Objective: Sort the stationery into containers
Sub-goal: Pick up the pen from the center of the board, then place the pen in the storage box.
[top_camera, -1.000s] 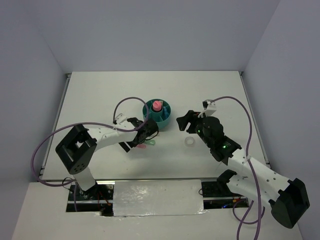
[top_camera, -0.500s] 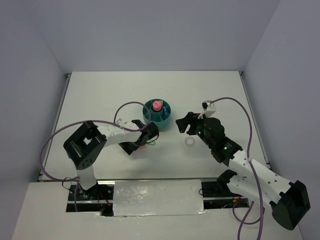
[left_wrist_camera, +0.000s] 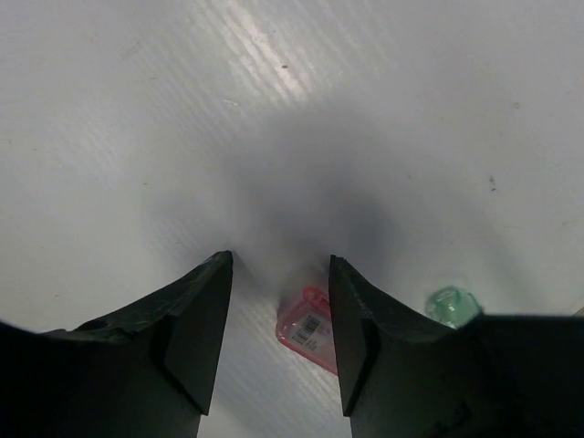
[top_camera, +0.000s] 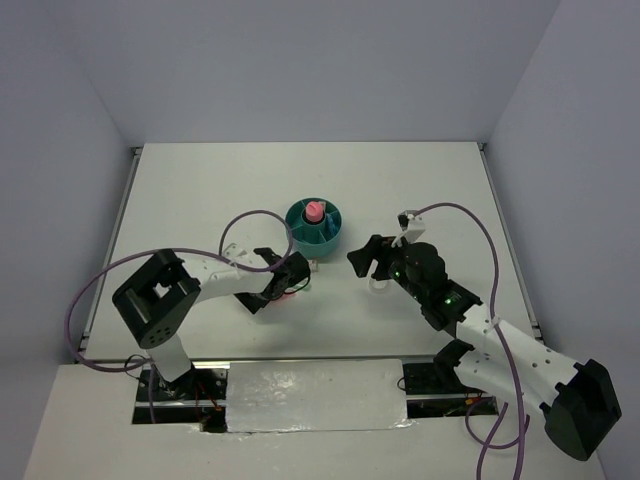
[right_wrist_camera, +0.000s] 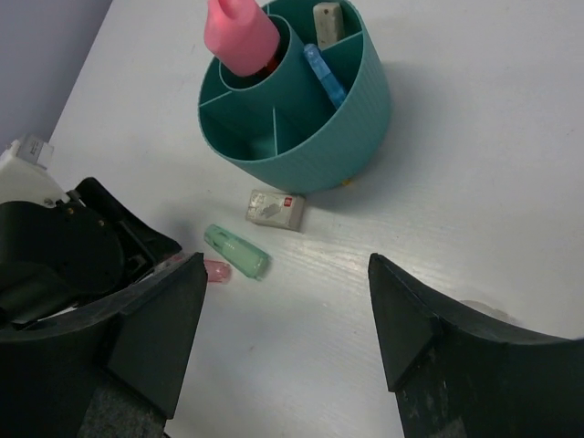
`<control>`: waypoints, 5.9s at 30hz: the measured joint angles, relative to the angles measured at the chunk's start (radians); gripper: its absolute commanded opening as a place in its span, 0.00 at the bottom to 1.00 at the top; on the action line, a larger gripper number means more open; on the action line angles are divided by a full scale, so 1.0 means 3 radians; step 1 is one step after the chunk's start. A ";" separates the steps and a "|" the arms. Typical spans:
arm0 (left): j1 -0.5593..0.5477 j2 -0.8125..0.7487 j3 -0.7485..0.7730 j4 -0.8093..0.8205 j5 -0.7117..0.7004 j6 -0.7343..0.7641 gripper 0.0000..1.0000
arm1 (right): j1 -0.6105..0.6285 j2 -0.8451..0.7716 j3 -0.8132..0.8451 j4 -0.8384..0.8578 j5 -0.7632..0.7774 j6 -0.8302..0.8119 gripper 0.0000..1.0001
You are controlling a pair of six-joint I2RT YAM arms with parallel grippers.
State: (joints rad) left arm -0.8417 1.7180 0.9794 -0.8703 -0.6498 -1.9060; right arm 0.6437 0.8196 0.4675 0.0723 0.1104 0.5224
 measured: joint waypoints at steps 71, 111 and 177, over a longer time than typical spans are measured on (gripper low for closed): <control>-0.0687 -0.0916 -0.1249 0.2703 0.0587 0.3946 0.26 | 0.0028 -0.0309 -0.0210 0.0014 -0.0834 -0.0229 1.00; -0.1681 -0.2285 -0.1761 0.3468 -0.0203 0.4362 0.00 | 0.1047 0.1188 -0.0614 0.2008 -0.0596 0.1263 0.62; -0.0865 -0.2351 -0.1509 0.2307 -0.0423 0.3307 0.99 | 0.0034 0.2426 0.1133 0.1581 0.0828 -0.0849 0.33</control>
State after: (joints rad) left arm -1.1011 1.0126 0.5266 -0.1783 -0.7769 -0.9138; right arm 0.6540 1.5475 0.8074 0.5465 0.3588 0.2676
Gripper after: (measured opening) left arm 0.993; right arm 0.272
